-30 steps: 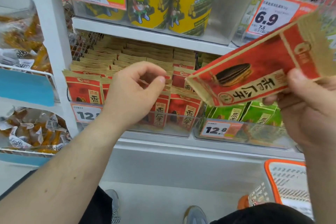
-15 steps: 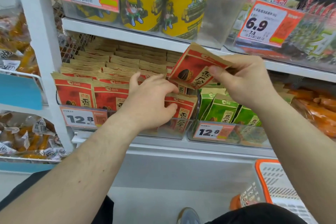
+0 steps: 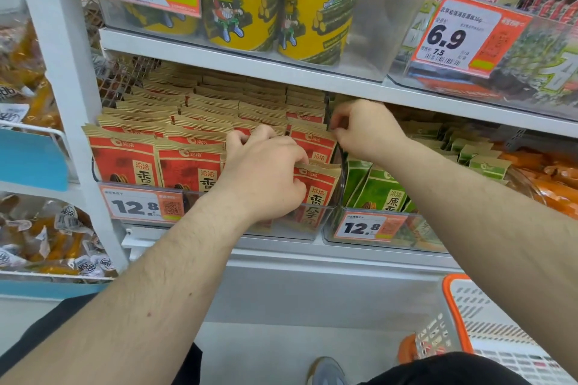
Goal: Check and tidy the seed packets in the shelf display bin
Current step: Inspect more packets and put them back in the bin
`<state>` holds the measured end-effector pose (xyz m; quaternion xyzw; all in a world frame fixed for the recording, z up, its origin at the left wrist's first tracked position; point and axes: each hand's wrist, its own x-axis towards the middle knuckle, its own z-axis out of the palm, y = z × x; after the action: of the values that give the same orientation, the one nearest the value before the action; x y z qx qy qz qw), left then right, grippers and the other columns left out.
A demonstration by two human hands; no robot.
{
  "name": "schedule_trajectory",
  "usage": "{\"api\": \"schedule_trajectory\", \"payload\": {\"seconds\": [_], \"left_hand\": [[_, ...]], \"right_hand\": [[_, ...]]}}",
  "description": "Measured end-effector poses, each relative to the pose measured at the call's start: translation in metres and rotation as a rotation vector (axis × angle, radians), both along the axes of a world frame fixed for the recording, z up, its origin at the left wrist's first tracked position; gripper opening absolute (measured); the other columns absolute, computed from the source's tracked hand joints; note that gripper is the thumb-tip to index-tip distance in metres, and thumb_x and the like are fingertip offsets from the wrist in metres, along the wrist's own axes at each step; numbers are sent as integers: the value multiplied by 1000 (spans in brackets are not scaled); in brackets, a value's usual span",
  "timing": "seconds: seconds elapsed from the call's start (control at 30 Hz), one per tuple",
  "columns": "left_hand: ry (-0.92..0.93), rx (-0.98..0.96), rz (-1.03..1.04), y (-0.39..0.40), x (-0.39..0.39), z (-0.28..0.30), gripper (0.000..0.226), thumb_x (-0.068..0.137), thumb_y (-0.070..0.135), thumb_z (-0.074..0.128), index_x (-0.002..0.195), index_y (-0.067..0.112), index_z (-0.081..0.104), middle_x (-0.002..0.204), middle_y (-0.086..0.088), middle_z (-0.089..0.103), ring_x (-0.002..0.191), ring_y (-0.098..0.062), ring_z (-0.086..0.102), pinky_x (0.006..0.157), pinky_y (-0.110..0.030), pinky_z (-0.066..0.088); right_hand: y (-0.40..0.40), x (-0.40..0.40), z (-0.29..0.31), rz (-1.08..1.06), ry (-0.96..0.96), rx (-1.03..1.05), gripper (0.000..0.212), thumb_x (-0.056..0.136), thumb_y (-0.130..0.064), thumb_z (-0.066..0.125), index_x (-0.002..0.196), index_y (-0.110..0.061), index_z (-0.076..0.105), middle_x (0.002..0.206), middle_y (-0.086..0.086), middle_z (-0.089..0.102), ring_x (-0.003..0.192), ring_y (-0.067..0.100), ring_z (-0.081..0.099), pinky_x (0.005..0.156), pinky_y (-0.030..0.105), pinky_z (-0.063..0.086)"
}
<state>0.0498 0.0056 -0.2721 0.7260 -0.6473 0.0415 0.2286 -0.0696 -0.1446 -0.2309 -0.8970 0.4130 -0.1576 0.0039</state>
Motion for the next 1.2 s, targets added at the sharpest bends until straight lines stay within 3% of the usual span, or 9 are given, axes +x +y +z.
{"api": "schedule_trajectory", "payload": {"seconds": [0.17, 0.27, 0.53, 0.7, 0.83, 0.9, 1.07, 1.13, 1.2], "left_hand": [[14, 0, 2, -1, 1, -1, 32, 86, 29, 55, 116, 36, 63, 122, 24, 56, 118, -8, 32, 101, -43, 18], [20, -5, -1, 0, 1, -1, 32, 87, 28, 55, 117, 35, 64, 122, 25, 57, 119, -7, 32, 104, -44, 18], [28, 3, -6, 1, 2, -1, 32, 87, 27, 55, 116, 37, 64, 125, 25, 56, 123, -7, 32, 108, -49, 16], [30, -17, -1, 3, 1, -1, 34, 87, 30, 54, 119, 37, 62, 132, 24, 51, 128, -6, 28, 110, -47, 13], [33, -109, 47, 7, 0, -3, 30, 86, 33, 58, 114, 38, 66, 137, 19, 47, 134, -12, 22, 110, -49, 11], [33, -135, 85, 8, -1, -4, 26, 85, 34, 60, 110, 37, 68, 139, 16, 45, 137, -17, 18, 111, -51, 10], [39, -147, 114, 8, -4, -8, 20, 85, 36, 61, 103, 38, 69, 141, 12, 45, 140, -22, 17, 112, -53, 9], [44, -175, 118, 8, -4, -9, 15, 86, 38, 61, 98, 37, 71, 139, 12, 47, 139, -23, 18, 111, -52, 10], [47, -191, 115, 8, -3, -10, 13, 87, 40, 61, 96, 38, 71, 138, 12, 48, 139, -23, 18, 112, -52, 10]], "right_hand": [[-3, 23, 7, 20, 274, 61, 51, 78, -23, 64, 128, -23, 56, 99, -4, 61, 87, 20, 60, 69, 30, 53], [-5, 35, 2, 3, 390, -1, 32, 83, -18, 62, 115, -18, 64, 93, 0, 66, 78, 21, 62, 66, 31, 56], [-8, 48, -7, -25, 400, -76, 33, 89, -13, 61, 121, -19, 63, 113, 7, 64, 97, 26, 60, 80, 33, 51], [6, 31, 3, 15, 228, -4, 48, 86, -36, 66, 130, -21, 58, 118, 2, 65, 103, 24, 61, 85, 36, 54], [33, 2, 8, 49, -18, 70, 23, 81, -41, 68, 98, -27, 73, 88, -10, 68, 85, 15, 64, 78, 35, 56], [45, -7, 10, 14, -25, 174, 15, 77, -40, 69, 85, -28, 74, 83, -10, 68, 82, 13, 64, 75, 33, 55], [56, -5, 11, -54, 40, 432, 17, 80, -24, 64, 83, -14, 77, 94, 6, 72, 90, 19, 65, 85, 41, 56], [56, -3, 11, -90, 57, 388, 16, 83, -21, 61, 77, -18, 76, 89, -1, 72, 94, 20, 64, 93, 48, 52], [58, -6, 11, -97, 30, 266, 15, 88, -23, 61, 87, -27, 76, 91, -10, 65, 100, 19, 61, 99, 45, 46]]}}
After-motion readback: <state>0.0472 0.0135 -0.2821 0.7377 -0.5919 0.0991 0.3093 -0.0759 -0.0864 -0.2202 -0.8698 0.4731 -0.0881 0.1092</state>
